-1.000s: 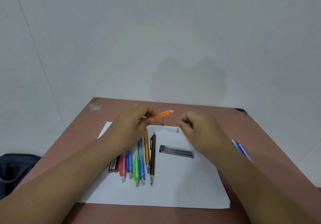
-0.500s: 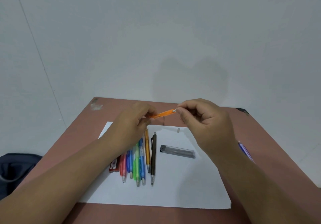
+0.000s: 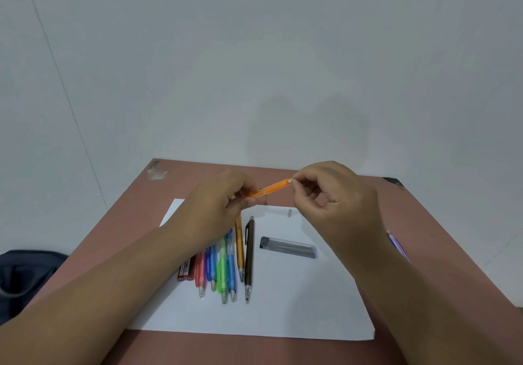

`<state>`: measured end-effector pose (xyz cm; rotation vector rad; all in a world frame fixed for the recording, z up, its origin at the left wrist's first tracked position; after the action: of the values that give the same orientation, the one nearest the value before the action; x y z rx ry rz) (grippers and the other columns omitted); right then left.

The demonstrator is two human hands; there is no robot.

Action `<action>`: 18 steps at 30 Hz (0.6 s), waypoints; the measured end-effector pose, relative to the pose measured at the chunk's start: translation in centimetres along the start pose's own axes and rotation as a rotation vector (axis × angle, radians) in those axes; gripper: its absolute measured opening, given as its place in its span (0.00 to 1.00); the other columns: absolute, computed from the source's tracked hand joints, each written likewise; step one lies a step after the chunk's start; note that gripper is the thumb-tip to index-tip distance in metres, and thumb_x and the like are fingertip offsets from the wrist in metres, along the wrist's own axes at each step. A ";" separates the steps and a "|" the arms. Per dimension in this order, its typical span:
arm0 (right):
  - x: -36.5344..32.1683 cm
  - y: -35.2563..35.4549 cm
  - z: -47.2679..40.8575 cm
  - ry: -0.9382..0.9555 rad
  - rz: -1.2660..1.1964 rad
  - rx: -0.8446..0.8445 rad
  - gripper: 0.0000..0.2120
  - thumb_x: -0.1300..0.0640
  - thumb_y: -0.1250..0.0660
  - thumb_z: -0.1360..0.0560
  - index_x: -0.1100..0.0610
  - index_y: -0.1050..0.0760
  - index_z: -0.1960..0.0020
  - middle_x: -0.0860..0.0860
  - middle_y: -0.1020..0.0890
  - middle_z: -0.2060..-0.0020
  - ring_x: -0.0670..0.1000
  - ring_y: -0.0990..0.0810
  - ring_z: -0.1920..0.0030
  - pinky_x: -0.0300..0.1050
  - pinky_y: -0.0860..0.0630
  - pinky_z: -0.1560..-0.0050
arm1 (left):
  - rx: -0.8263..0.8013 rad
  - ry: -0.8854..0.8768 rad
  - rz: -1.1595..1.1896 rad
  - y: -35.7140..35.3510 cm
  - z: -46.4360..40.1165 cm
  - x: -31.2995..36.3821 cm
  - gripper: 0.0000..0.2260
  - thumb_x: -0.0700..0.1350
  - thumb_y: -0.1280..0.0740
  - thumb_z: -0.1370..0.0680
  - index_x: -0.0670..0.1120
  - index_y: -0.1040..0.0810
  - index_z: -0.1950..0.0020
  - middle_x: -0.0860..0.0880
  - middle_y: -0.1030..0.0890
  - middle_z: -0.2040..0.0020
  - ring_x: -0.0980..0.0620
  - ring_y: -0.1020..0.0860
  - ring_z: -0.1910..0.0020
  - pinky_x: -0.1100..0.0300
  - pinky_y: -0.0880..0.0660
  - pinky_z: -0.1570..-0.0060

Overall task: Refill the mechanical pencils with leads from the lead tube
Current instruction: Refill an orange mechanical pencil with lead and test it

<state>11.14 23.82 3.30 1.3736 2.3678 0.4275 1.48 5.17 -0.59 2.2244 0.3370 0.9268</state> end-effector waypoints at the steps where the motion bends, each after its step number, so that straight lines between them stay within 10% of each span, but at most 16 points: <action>1: 0.0 0.0 0.0 0.001 0.011 -0.008 0.06 0.69 0.30 0.27 0.60 0.19 0.59 0.49 0.20 0.65 0.49 0.23 0.64 0.42 0.25 0.63 | -0.002 -0.004 -0.003 0.0 0.0 0.0 0.05 0.46 0.30 0.21 0.55 0.21 0.48 0.60 0.23 0.53 0.60 0.25 0.51 0.64 0.26 0.53; 8: 0.6 -0.2 0.1 -0.223 -0.157 -0.126 0.08 0.66 0.26 0.28 0.54 0.18 0.60 0.46 0.21 0.67 0.49 0.23 0.65 0.36 0.26 0.64 | 0.043 -0.049 -0.105 0.5 -0.1 -0.6 0.10 0.38 0.31 0.22 0.52 0.20 0.46 0.62 0.25 0.53 0.61 0.26 0.53 0.72 0.31 0.54; 12: 1.1 -0.6 0.2 -0.372 -0.208 -0.287 0.09 0.62 0.26 0.26 0.48 0.16 0.60 0.43 0.18 0.65 0.46 0.21 0.63 0.31 0.28 0.63 | 0.090 -0.100 -0.138 1.2 -0.3 -0.9 0.10 0.37 0.31 0.22 0.49 0.18 0.45 0.56 0.23 0.49 0.55 0.25 0.50 0.57 0.24 0.52; 18: 1.3 -0.8 0.4 -0.682 -0.424 -0.279 0.08 0.60 0.26 0.25 0.48 0.15 0.56 0.49 0.17 0.68 0.49 0.19 0.66 0.50 0.18 0.57 | 0.080 -0.114 -0.188 1.2 -0.1 -0.7 0.11 0.38 0.33 0.21 0.49 0.18 0.43 0.56 0.22 0.49 0.56 0.26 0.49 0.57 0.25 0.51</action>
<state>10.10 24.61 2.33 0.7035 1.8609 0.1244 0.88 4.05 -0.11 2.2616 0.5272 0.6945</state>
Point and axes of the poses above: each hand's wrist, its own z-axis away from the middle knuckle, its own y-axis out of the back of the hand, x = y × z, the point moved 2 cm from there along -z, towards the middle knuckle
